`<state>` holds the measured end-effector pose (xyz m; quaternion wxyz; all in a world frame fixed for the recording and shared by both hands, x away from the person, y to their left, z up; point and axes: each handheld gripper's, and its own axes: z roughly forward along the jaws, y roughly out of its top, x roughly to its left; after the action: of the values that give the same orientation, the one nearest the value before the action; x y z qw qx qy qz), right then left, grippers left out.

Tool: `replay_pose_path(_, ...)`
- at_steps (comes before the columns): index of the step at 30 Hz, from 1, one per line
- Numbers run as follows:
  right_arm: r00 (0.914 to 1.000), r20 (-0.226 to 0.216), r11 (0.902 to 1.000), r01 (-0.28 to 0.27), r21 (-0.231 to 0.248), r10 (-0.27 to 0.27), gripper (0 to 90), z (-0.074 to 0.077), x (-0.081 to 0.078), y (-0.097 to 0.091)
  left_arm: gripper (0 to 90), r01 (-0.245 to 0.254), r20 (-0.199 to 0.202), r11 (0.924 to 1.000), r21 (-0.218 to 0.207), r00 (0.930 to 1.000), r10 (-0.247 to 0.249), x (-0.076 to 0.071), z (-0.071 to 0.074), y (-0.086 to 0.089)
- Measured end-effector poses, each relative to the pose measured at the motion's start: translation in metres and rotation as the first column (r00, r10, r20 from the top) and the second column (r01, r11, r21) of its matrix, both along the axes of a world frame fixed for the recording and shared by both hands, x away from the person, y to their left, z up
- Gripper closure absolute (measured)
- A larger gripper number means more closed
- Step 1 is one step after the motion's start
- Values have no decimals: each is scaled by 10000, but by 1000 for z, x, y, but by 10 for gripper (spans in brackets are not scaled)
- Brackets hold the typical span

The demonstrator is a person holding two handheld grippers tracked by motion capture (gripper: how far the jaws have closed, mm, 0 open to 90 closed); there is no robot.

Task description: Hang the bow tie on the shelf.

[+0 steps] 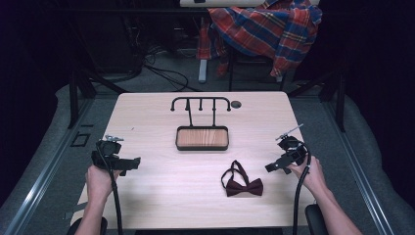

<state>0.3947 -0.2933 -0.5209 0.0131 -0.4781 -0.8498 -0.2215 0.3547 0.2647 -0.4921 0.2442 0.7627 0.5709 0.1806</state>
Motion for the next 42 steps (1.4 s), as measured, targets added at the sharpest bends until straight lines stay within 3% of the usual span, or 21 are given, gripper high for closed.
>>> replay_pose_path(2,10000,3,9999,97,83,-97,42,-1,0,2,0,-12,-50,9999,-105,10000,12,2,-1,4)
replay_pose_path(3,9997,-66,9995,-228,-200,227,42,1,1,0,0,-12,-83,9999,-119,10000,11,3,-1,5)
replay_pose_path(5,10000,3,10000,-47,-23,47,42,0,-1,2,0,-35,-98,9999,-115,9999,34,4,-2,6)
replay_pose_path(7,9996,-33,9997,-263,-28,263,43,3,-1,4,0,-64,-150,9997,-223,9999,60,4,-2,10)
replay_pose_path(9,9999,95,10000,-78,39,78,43,3,-3,6,0,-63,-135,9997,-236,9999,60,4,-2,11)
replay_pose_path(21,9954,563,9968,-787,172,776,38,15,-7,31,0,160,-227,9998,-154,9996,-163,4,-2,6)
replay_pose_path(24,9922,432,9931,-1174,-5,1173,42,16,-4,40,0,151,-224,9998,-144,9996,-155,4,-2,6)
replay_pose_path(27,9827,348,9818,-1796,-621,1820,63,16,0,52,0,133,-248,9998,-134,9996,-137,4,-2,7)
replay_pose_path(29,9762,253,9735,-2124,-846,2152,84,18,5,61,0,125,-281,9999,-118,9995,-128,4,-2,8)
replay_pose_path(32,9713,386,9690,-2306,-882,2346,143,23,10,75,0,128,-292,9999,-107,9995,-131,4,-2,8)
replay_pose_path(34,9711,437,9705,-2315,-676,2347,151,24,11,80,0,123,-280,9999,-104,9995,-126,3,-2,8)
replay_pose_path(36,9730,504,9742,-2244,-246,2254,219,21,12,92,0,97,-288,9999,-127,9995,-101,3,-2,9)
replay_pose_path(39,9677,309,9665,-2476,-678,2501,293,15,11,100,0,125,-359,9998,-174,9993,-131,4,-3,7)
replay_pose_path(40,9713,318,9709,-2340,-516,2358,319,13,10,101,0,181,-369,9997,-149,9991,-186,4,-2,6)
replay_pose_path(42,9708,182,9686,-2371,-755,2391,369,12,9,101,0,259,-324,9996,-118,9991,-263,3,-2,5)
